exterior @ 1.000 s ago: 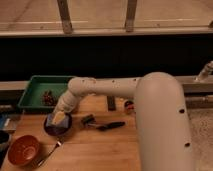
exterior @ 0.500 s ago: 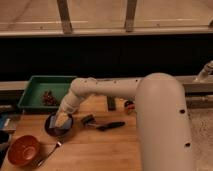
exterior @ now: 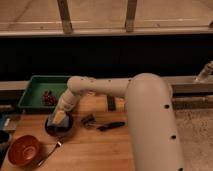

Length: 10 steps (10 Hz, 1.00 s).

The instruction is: Wipe purple bowl with sponge

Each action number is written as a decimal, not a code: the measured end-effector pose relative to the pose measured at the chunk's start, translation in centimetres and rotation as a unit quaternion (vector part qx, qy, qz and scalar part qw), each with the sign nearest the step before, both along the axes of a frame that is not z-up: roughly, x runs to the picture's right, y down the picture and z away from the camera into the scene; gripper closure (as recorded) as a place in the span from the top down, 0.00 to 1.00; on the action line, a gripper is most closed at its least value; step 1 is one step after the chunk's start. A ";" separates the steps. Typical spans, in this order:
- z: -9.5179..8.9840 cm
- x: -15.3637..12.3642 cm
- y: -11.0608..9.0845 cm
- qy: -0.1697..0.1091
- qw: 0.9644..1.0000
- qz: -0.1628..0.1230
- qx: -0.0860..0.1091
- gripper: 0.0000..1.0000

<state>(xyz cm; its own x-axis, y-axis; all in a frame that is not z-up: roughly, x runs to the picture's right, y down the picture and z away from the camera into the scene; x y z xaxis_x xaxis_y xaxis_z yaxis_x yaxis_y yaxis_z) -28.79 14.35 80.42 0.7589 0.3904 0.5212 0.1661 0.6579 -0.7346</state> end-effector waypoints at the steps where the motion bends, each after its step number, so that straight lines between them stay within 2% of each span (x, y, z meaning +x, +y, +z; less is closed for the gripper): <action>1: 0.4 -0.8 -0.3 -0.010 1.000 -0.002 0.004 0.00; 3: 0.3 -2.1 -0.3 -0.032 0.999 -0.007 0.007 0.00; 5: -0.9 -3.0 0.8 -0.044 0.999 -0.018 0.006 0.00; 7: -2.4 -2.3 1.4 -0.040 0.999 -0.021 0.007 0.00; 10: -3.7 0.3 1.6 -0.018 1.000 -0.013 0.010 0.00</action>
